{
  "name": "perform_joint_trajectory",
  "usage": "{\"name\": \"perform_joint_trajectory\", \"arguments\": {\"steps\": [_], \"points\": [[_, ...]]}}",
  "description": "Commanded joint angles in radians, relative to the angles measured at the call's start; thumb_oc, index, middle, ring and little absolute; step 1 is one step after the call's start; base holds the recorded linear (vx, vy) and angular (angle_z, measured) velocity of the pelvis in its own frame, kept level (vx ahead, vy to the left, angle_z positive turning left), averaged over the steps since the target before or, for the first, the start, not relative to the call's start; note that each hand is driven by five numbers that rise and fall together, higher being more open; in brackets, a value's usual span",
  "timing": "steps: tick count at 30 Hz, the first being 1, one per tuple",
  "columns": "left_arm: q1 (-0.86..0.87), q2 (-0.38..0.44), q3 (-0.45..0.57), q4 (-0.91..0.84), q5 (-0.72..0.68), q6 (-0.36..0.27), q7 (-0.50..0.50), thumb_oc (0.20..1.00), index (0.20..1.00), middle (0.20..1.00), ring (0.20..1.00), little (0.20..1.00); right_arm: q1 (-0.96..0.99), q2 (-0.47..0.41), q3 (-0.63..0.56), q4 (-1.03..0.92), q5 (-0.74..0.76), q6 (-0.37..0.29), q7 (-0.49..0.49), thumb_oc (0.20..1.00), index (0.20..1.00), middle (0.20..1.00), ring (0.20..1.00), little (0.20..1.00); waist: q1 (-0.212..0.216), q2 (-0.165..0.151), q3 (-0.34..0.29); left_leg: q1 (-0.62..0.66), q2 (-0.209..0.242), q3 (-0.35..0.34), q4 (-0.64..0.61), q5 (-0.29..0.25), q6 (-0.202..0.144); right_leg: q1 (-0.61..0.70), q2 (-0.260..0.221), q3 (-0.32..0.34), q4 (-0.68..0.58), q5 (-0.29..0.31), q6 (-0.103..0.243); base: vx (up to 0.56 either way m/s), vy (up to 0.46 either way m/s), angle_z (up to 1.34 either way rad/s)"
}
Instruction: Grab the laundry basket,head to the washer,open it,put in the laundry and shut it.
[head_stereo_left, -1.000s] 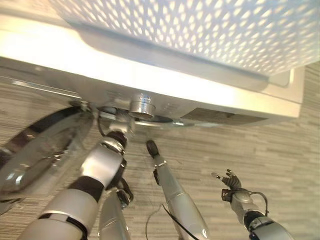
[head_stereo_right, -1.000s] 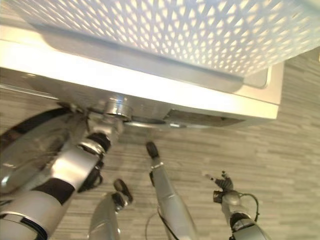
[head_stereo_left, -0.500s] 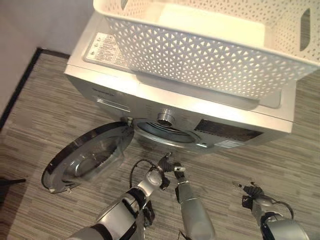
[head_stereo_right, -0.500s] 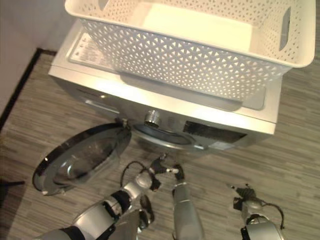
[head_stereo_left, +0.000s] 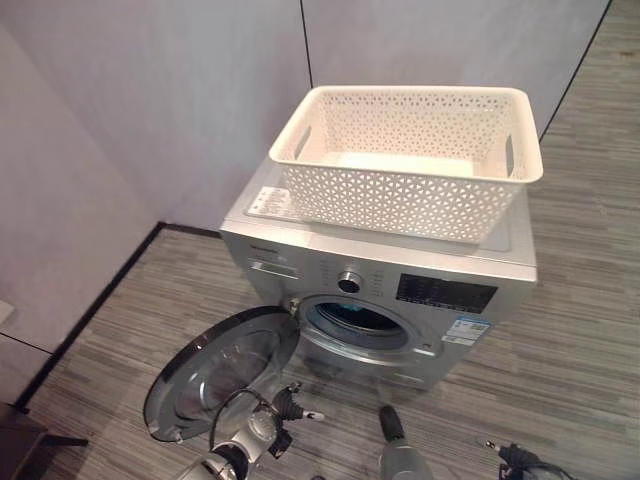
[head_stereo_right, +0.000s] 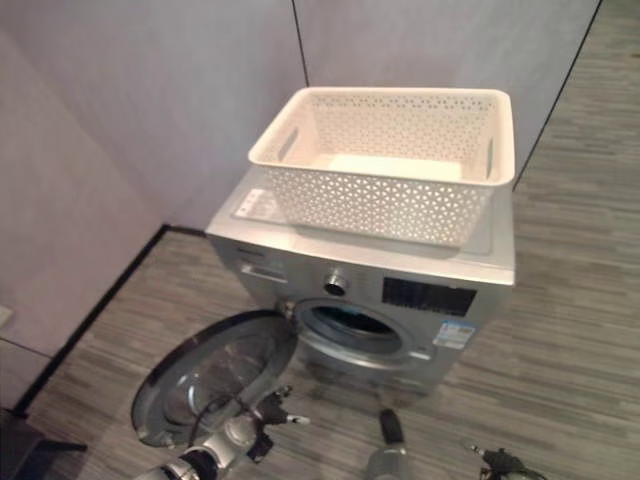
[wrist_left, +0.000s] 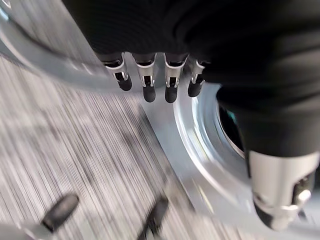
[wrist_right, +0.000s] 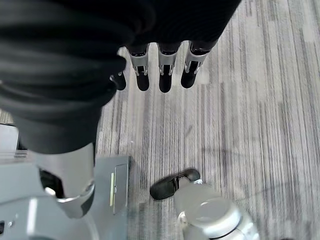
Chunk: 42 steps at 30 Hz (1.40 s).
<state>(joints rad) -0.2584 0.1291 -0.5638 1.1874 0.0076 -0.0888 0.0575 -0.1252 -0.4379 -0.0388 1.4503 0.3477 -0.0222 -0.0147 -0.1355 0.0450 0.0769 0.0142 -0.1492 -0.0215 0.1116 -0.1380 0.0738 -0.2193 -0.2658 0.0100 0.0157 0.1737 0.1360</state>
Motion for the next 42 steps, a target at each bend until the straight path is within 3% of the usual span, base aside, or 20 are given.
{"name": "perform_joint_trajectory", "arguments": {"steps": [1, 5, 9, 11, 12, 13, 14, 15, 18, 20, 22, 24, 28, 30, 31, 32, 36, 37, 39, 42], "points": [[-0.029, 0.001, 0.078, -0.066, -0.007, -0.011, 0.006, 1.0, 1.0, 1.0, 1.0, 1.0, -0.02, -0.032, 0.0, 0.017, 0.01, -0.002, 0.004, 1.0, 1.0, 1.0, 1.0, 1.0, 0.018, 0.042, 0.048, -0.004, 0.115, -0.005, -0.008, -0.041, -0.055, 0.022, 0.04, -0.13, 0.163, -0.15, 0.036, -0.28, 0.11, -0.15], [0.028, 0.037, 0.1, -0.135, -0.008, -0.001, -0.014, 1.0, 1.0, 1.0, 1.0, 1.0, 0.003, -0.016, -0.011, 0.018, 0.007, -0.005, 0.001, 1.0, 1.0, 1.0, 1.0, 1.0, 0.054, 0.033, 0.009, -0.007, 0.13, 0.003, -0.078, 0.031, -0.054, 0.127, 0.098, -0.181, 0.266, -0.25, 0.005, -0.16, -0.016, -0.2], [0.094, 0.067, 0.137, -0.233, -0.028, 0.004, -0.024, 1.0, 1.0, 1.0, 1.0, 1.0, 0.007, 0.01, 0.018, -0.02, -0.003, -0.008, -0.008, 1.0, 1.0, 1.0, 1.0, 1.0, 0.102, -0.003, -0.043, -0.033, 0.143, 0.015, -0.13, 0.081, -0.064, 0.21, 0.157, -0.176, 0.212, -0.291, -0.008, -0.17, -0.126, -0.08], [0.103, 0.075, 0.133, -0.261, -0.028, 0.006, -0.029, 1.0, 1.0, 1.0, 1.0, 1.0, 0.008, 0.017, 0.032, -0.031, -0.007, -0.01, -0.011, 1.0, 1.0, 1.0, 1.0, 1.0, 0.117, -0.018, -0.047, -0.042, 0.143, 0.019, -0.127, 0.081, -0.062, 0.225, 0.161, -0.178, 0.195, -0.306, -0.013, -0.2, -0.194, -0.13], [0.104, 0.089, 0.151, -0.322, -0.037, 0.008, -0.013, 1.0, 1.0, 1.0, 1.0, 1.0, -0.008, 0.046, 0.086, -0.075, -0.025, -0.012, -0.02, 1.0, 1.0, 1.0, 1.0, 1.0, 0.13, -0.054, -0.022, -0.107, 0.153, 0.013, -0.096, 0.123, -0.082, 0.232, 0.194, -0.144, 0.114, -0.324, -0.038, -0.41, -0.404, 0.04], [0.123, 0.083, 0.162, -0.371, -0.032, 0.004, -0.006, 1.0, 1.0, 1.0, 1.0, 1.0, 0.008, 0.063, 0.118, -0.099, -0.056, -0.014, -0.026, 1.0, 1.0, 1.0, 1.0, 1.0, 0.137, -0.066, -0.019, -0.15, 0.157, 0.025, -0.117, 0.171, -0.104, 0.259, 0.2, -0.189, 0.021, -0.313, -0.047, -0.41, -0.405, 0.3], [0.124, 0.083, 0.163, -0.372, -0.032, 0.005, -0.006, 1.0, 1.0, 1.0, 1.0, 1.0, 0.009, 0.064, 0.118, -0.099, -0.056, -0.014, -0.026, 1.0, 1.0, 1.0, 1.0, 1.0, 0.134, -0.066, -0.02, -0.151, 0.156, 0.022, -0.117, 0.172, -0.105, 0.26, 0.2, -0.192, 0.019, -0.312, -0.047, -0.3, -0.244, 0.43], [0.127, 0.082, 0.172, -0.415, -0.045, 0.002, -0.001, 1.0, 1.0, 1.0, 1.0, 1.0, 0.022, 0.069, 0.127, -0.112, -0.065, -0.014, -0.03, 1.0, 1.0, 1.0, 1.0, 1.0, 0.129, -0.068, -0.001, -0.193, 0.172, 0.053, -0.098, 0.208, -0.133, 0.259, 0.203, -0.209, 0.002, -0.309, -0.059, -0.13, -0.06, 0.54], [0.138, 0.076, 0.201, -0.442, -0.071, -0.002, 0.029, 1.0, 1.0, 1.0, 1.0, 1.0, 0.036, 0.083, 0.156, -0.142, -0.08, -0.012, -0.035, 1.0, 1.0, 1.0, 1.0, 1.0, 0.131, -0.078, 0.018, -0.207, 0.2, 0.073, -0.075, 0.21, -0.148, 0.249, 0.196, -0.222, -0.001, -0.297, -0.07, -0.22, -0.058, 0.52], [0.151, 0.079, 0.218, -0.454, -0.074, -0.007, 0.046, 1.0, 1.0, 1.0, 1.0, 1.0, 0.032, 0.094, 0.178, -0.157, -0.094, -0.012, -0.036, 1.0, 1.0, 1.0, 1.0, 1.0, 0.143, -0.089, 0.024, -0.199, 0.207, 0.032, -0.061, 0.195, -0.149, 0.234, 0.191, -0.208, 0.015, -0.294, -0.076, -0.06, -0.017, -0.18], [0.188, 0.102, 0.279, -0.558, -0.081, -0.015, 0.093, 1.0, 1.0, 1.0, 1.0, 1.0, 0.031, 0.123, 0.216, -0.188, -0.115, -0.017, -0.035, 1.0, 1.0, 1.0, 1.0, 1.0, 0.168, -0.096, 0.01, -0.151, 0.219, -0.175, -0.047, 0.174, -0.158, 0.207, 0.187, -0.153, 0.026, -0.285, -0.078, 0.02, 0.033, -0.22], [0.202, 0.112, 0.303, -0.607, -0.073, -0.015, 0.11, 1.0, 1.0, 1.0, 1.0, 1.0, 0.042, 0.128, 0.214, -0.189, -0.118, -0.014, -0.032, 1.0, 1.0, 1.0, 1.0, 1.0, 0.164, -0.088, 0.0, -0.135, 0.235, -0.185, -0.068, 0.177, -0.158, 0.213, 0.189, -0.147, 0.023, -0.288, -0.072, 0.08, 0.061, -0.63], [0.263, 0.193, 0.478, -0.826, -0.005, -0.009, 0.181, 1.0, 1.0, 1.0, 1.0, 1.0, 0.117, 0.16, 0.175, -0.193, -0.109, -0.004, -0.007, 1.0, 1.0, 1.0, 1.0, 1.0, 0.148, -0.058, -0.061, -0.037, 0.259, -0.146, -0.177, 0.184, -0.173, 0.268, 0.191, -0.129, 0.005, -0.296, -0.064, 0.2, 0.094, -0.2], [0.225, 0.23, 0.539, -0.801, 0.011, -0.005, 0.24, 1.0, 1.0, 1.0, 1.0, 1.0, 0.139, 0.169, 0.184, -0.208, -0.12, 0.001, 0.007, 1.0, 1.0, 1.0, 1.0, 1.0, 0.137, -0.056, -0.07, -0.014, 0.256, -0.123, -0.197, 0.183, -0.177, 0.283, 0.184, -0.126, -0.011, -0.29, -0.056, 0.18, 0.111, -0.03], [0.137, 0.302, 0.595, -0.737, 0.025, 0.013, 0.308, 1.0, 1.0, 1.0, 1.0, 1.0, 0.145, 0.166, 0.211, -0.226, -0.151, 0.007, 0.025, 1.0, 1.0, 1.0, 1.0, 1.0, 0.124, -0.056, -0.078, -0.005, 0.251, -0.11, -0.199, 0.169, -0.178, 0.284, 0.179, -0.114, -0.019, -0.28, -0.047, 0.11, 0.08, -0.1], [0.134, 0.303, 0.594, -0.734, 0.025, 0.012, 0.309, 1.0, 1.0, 1.0, 1.0, 1.0, 0.144, 0.167, 0.21, -0.227, -0.151, 0.008, 0.025, 1.0, 1.0, 1.0, 1.0, 1.0, 0.125, -0.057, -0.077, -0.005, 0.251, -0.109, -0.199, 0.168, -0.177, 0.285, 0.179, -0.113, -0.019, -0.28, -0.047, 0.09, 0.074, -0.34], [-0.092, 0.471, 0.6, -0.576, 0.058, 0.053, 0.376, 1.0, 1.0, 1.0, 1.0, 1.0, 0.147, 0.144, 0.244, -0.303, -0.173, 0.003, 0.038, 1.0, 1.0, 1.0, 1.0, 1.0, 0.1, -0.06, -0.072, -0.018, 0.252, -0.077, -0.199, 0.164, -0.18, 0.264, 0.171, -0.104, -0.02, -0.265, -0.033, 0.03, 0.068, -0.17], [-0.186, 0.58, 0.581, -0.476, 0.06, 0.062, 0.375, 1.0, 1.0, 1.0, 1.0, 1.0, 0.144, 0.124, 0.253, -0.347, -0.17, -0.005, 0.043, 1.0, 1.0, 1.0, 1.0, 1.0, 0.082, -0.064, -0.064, -0.029, 0.256, -0.063, -0.199, 0.162, -0.178, 0.248, 0.169, -0.096, -0.023, -0.256, -0.024, 0.03, 0.066, -0.06], [-0.241, 0.632, 0.547, -0.404, 0.056, 0.061, 0.36, 1.0, 1.0, 1.0, 1.0, 1.0, 0.141, 0.118, 0.259, -0.368, -0.165, -0.008, 0.044, 1.0, 1.0, 1.0, 1.0, 1.0, 0.08, -0.069, -0.057, -0.037, 0.259, -0.054, -0.199, 0.165, -0.177, 0.235, 0.168, -0.091, -0.023, -0.251, -0.02, -0.01, 0.052, -0.27], [-0.462, 0.75, 0.393, -0.131, 0.011, 0.062, 0.257, 1.0, 1.0, 1.0, 1.0, 1.0, 0.114, 0.074, 0.279, -0.406, -0.149, -0.016, 0.046, 1.0, 1.0, 1.0, 1.0, 1.0, 0.057, -0.076, -0.03, -0.076, 0.27, -0.034, -0.199, 0.172, -0.172, 0.183, 0.168, -0.082, -0.02, -0.233, -0.01, -0.07, 0.069, -0.13]]}}
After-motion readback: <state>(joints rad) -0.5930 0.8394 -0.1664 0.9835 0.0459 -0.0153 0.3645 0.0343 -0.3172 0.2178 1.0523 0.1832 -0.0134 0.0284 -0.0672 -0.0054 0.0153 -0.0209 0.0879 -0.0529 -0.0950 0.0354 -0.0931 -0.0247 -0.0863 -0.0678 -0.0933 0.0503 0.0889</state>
